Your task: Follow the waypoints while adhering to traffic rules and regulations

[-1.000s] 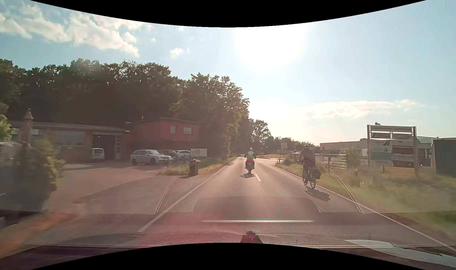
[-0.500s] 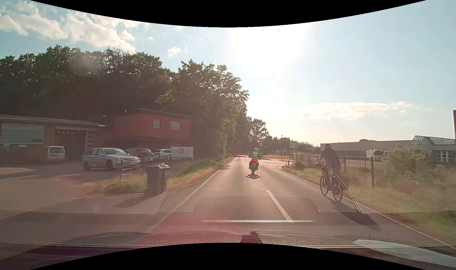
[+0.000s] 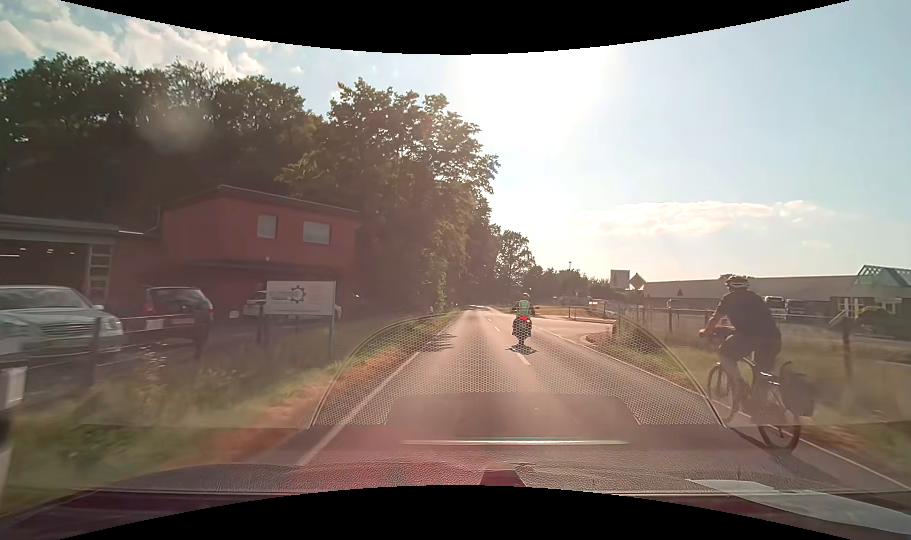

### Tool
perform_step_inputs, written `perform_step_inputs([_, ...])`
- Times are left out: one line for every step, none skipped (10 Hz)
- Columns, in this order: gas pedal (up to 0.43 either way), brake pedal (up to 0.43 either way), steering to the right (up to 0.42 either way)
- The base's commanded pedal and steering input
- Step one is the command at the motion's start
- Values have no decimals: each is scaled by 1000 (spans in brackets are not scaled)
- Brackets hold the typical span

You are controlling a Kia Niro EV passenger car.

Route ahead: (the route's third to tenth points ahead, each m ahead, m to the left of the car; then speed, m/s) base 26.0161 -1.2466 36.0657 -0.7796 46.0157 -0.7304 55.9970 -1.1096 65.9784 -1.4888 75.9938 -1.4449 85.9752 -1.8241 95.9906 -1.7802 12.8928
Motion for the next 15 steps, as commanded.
perform_step_inputs([87, 0, 9])
perform_step_inputs([87, 0, 9])
perform_step_inputs([87, 0, 9])
perform_step_inputs([87, 0, 9])
perform_step_inputs([79, 0, 9])
perform_step_inputs([79, 0, 10])
perform_step_inputs([79, 0, 10])
perform_step_inputs([59, 0, 11])
perform_step_inputs([59, 0, 11])
perform_step_inputs([59, 0, 11])
perform_step_inputs([59, 0, 11])
perform_step_inputs([47, 0, 11])
perform_step_inputs([39, 0, 10])
perform_step_inputs([28, 0, 10])
perform_step_inputs([8, 0, 6])
